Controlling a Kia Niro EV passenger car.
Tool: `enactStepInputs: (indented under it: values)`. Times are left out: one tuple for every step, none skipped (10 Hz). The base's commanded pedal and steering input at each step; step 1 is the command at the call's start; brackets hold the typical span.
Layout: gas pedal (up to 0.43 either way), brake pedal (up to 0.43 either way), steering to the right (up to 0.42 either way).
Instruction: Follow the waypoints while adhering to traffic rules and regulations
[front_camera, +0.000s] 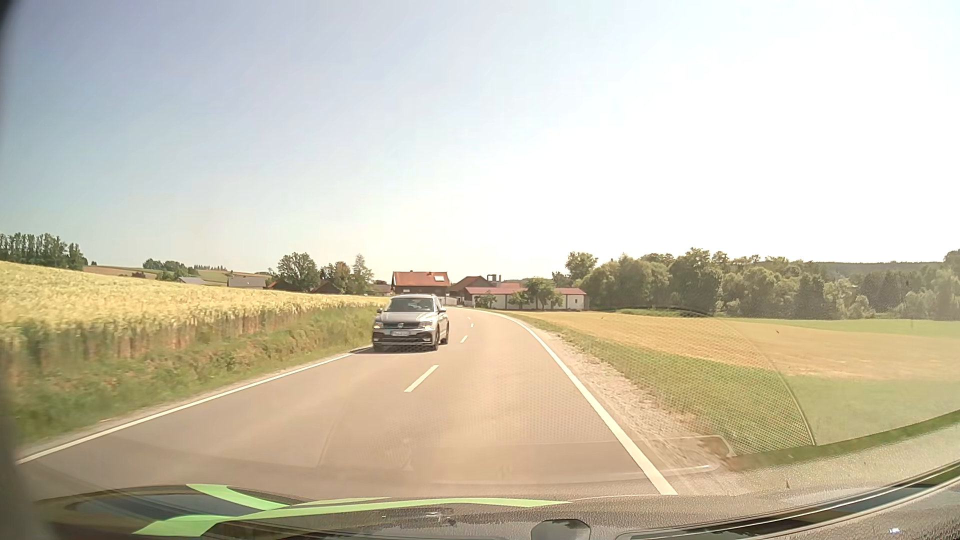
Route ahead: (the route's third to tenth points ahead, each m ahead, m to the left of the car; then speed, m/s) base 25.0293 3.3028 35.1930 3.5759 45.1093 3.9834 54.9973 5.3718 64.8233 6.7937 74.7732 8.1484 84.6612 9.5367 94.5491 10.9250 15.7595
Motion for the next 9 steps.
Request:
enactStepInputs:
  values:
    - [0.047,0.0,-0.005]
    - [0.047,0.0,-0.007]
    - [0.047,0.0,-0.009]
    - [0.047,0.0,-0.009]
    - [0.047,0.0,-0.009]
    - [0.087,0.0,-0.009]
    - [0.118,0.0,-0.009]
    - [0.118,0.0,-0.01]
    - [0.13,0.0,-0.01]
